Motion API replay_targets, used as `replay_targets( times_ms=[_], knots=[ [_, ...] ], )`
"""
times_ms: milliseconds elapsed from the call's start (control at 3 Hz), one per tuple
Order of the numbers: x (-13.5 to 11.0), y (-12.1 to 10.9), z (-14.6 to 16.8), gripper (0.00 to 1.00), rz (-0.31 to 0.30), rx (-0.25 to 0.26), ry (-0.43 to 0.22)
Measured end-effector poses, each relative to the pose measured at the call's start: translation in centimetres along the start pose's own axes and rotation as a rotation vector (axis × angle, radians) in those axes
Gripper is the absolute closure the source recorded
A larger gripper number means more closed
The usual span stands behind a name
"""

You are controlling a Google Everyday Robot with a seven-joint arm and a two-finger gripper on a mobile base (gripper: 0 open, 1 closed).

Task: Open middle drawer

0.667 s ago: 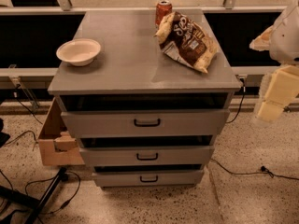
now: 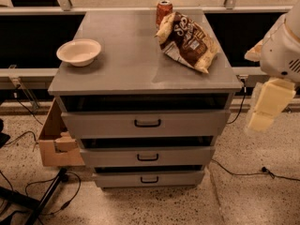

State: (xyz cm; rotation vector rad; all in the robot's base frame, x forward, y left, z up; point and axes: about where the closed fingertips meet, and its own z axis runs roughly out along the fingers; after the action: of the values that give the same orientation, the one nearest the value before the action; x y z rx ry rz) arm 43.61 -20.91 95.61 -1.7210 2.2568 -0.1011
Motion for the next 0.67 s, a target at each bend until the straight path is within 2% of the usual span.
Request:
replay_targets(
  times_ms=[333, 667],
  knots=[
    [-0.6, 2.3, 3.6, 0.00, 0.030, -0.013, -0.022],
    [-0.7, 5.1, 9.4, 0.00, 0.052, -0.018, -0.039]
  ],
)
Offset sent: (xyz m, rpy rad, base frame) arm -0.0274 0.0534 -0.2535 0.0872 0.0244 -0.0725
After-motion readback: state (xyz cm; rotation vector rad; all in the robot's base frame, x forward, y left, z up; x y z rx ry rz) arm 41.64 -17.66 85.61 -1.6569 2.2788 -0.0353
